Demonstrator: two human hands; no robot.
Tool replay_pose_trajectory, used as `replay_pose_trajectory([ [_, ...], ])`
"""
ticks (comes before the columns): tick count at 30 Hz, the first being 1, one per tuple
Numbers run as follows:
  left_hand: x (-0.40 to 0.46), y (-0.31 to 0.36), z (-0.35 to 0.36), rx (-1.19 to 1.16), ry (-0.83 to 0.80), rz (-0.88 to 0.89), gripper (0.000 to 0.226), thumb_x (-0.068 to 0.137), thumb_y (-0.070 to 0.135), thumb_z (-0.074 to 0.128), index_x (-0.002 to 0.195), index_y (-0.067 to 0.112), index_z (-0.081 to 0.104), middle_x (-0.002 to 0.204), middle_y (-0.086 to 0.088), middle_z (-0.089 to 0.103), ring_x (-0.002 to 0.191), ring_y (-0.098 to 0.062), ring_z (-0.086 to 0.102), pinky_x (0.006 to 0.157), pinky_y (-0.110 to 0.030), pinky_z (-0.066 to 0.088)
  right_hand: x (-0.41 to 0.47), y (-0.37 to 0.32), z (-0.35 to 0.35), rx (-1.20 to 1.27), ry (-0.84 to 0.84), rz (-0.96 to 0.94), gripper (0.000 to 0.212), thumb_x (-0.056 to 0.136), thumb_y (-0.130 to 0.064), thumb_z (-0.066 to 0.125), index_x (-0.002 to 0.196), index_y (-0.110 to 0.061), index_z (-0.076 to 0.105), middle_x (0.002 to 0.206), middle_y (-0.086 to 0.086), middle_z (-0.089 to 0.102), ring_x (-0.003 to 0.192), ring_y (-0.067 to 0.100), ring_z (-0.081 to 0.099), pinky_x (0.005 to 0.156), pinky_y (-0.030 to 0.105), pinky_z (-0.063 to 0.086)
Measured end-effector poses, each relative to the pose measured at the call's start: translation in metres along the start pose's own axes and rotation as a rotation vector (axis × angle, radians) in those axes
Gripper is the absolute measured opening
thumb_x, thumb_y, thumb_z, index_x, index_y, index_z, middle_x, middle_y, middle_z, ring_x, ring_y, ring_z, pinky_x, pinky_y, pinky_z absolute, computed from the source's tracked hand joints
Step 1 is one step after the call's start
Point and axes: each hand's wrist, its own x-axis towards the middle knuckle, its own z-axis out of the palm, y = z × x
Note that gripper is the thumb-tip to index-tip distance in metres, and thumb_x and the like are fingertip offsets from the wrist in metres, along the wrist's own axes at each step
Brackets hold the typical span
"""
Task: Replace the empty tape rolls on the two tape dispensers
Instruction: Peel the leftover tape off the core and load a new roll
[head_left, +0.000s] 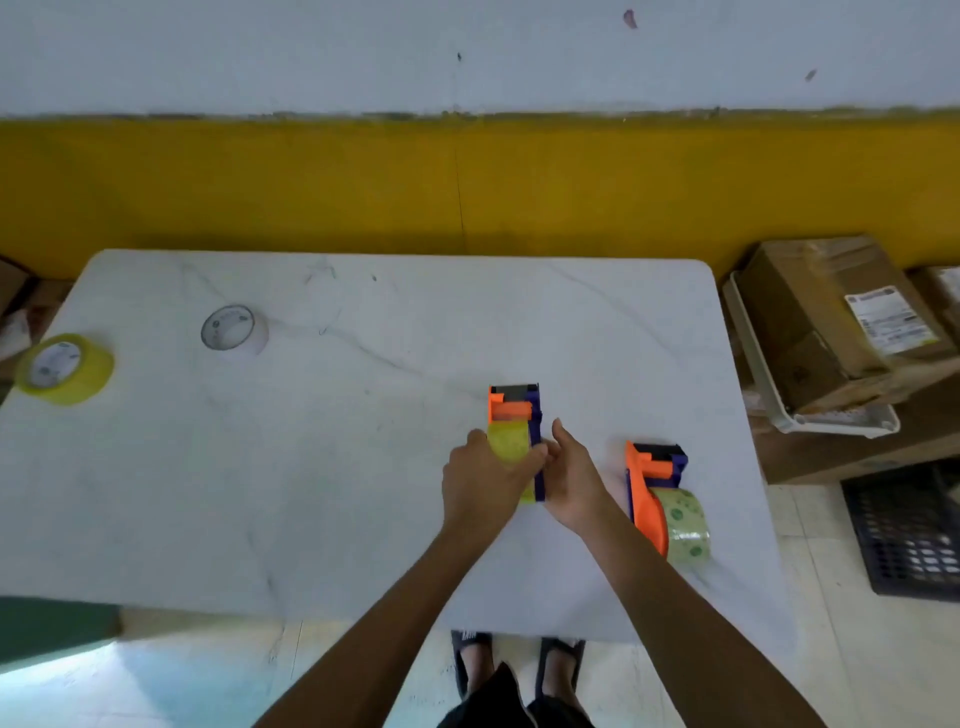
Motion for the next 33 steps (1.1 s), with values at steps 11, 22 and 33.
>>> replay_pose_trajectory([
  [11,-0.007,-0.014,0.022,0.177,-0.094,-0.007,0.060,0.073,0.062,0.062,0.092,0.007,0.053,0.084,-0.005,0.056,0.076,-0.026,0.060,0.060,-0.032,0.047,-0.024,0.024,-0.010,-0.150,0.353,0.176,0.055,0.100,-0.045,0.032,0.118,0.000,0.058,0.100,0.018,0.066,0.091,0.032,0.064,0.078,0.046,0.055],
  [22,-0.008,-0.016,0.038,0.325,-0.131,0.037,0.064,0.076,0.066,0.061,0.100,0.007,0.054,0.095,-0.010,0.064,0.088,-0.029,0.064,0.067,-0.035,0.049,-0.033,-0.011,-0.026,-1.027,0.517,-0.088,0.058,0.096,-0.046,0.035,0.102,0.006,0.061,0.098,0.026,0.068,0.086,0.042,0.068,0.073,0.052,0.059],
  [33,-0.010,-0.009,0.036,0.401,-0.126,0.061,0.091,0.074,0.072,0.058,0.132,0.005,0.038,0.124,-0.014,0.053,0.113,-0.035,0.054,0.086,-0.045,0.047,-0.092,-0.054,-0.044,-0.966,0.526,-0.594,0.024,0.088,-0.022,0.050,0.090,-0.010,0.070,0.083,0.010,0.072,0.081,0.026,0.068,0.078,0.038,0.054],
])
